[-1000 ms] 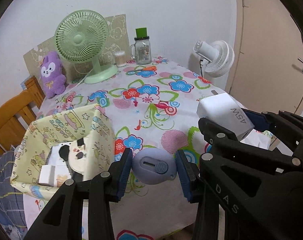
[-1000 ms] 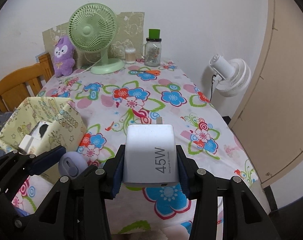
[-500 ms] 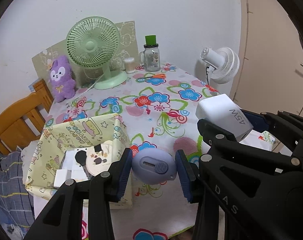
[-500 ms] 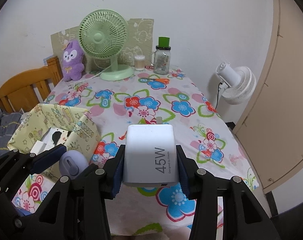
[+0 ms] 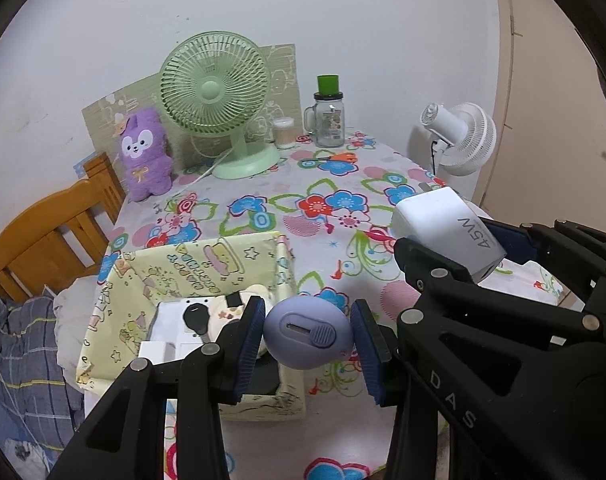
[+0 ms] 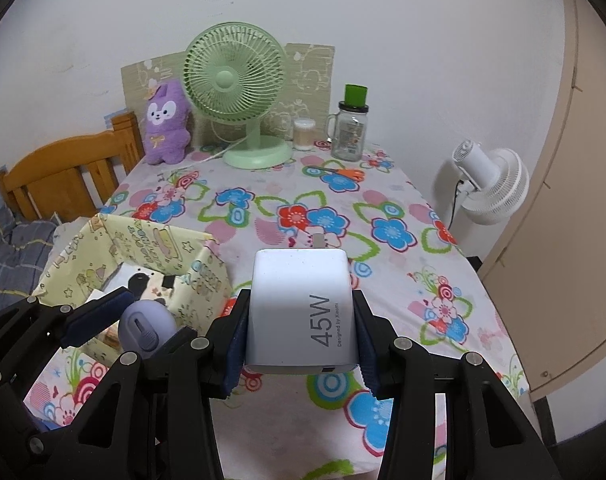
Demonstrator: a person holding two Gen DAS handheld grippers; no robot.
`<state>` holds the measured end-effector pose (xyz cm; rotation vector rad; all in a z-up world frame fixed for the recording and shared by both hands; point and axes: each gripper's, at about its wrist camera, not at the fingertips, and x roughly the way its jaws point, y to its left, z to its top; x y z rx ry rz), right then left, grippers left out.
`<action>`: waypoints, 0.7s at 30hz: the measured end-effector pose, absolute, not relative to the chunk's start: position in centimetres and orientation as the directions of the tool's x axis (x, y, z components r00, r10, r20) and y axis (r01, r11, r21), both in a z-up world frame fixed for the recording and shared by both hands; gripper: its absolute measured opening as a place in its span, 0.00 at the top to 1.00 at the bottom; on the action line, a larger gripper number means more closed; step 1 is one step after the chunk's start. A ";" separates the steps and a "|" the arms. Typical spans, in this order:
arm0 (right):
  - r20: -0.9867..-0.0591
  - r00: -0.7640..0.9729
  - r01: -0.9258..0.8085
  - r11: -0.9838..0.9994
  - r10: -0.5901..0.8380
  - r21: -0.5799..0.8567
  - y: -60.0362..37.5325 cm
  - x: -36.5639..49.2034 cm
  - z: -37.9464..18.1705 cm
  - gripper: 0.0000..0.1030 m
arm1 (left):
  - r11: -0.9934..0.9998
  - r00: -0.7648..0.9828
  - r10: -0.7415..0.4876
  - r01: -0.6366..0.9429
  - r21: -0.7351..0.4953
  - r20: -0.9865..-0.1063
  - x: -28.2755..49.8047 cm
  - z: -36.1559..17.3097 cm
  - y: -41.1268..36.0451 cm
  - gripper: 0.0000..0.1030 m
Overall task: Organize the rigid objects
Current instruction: 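Carry the mouse with the left tool while the right tool carries the charger over the yellow box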
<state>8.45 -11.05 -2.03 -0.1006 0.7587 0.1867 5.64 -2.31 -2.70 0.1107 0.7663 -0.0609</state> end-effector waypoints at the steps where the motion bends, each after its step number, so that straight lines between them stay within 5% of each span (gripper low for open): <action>1: -0.691 0.710 -0.207 0.978 0.133 -0.024 -10.8 8.5 -2.0 0.52 | 0.993 0.719 -0.013 0.092 0.077 -0.695 5.7 -2.7 -2.2 0.56; 21: -0.703 0.689 -0.280 0.959 0.173 -0.038 -5.3 10.3 -2.3 0.52 | 0.998 0.707 0.018 0.032 0.058 -0.707 6.9 -3.1 3.0 0.56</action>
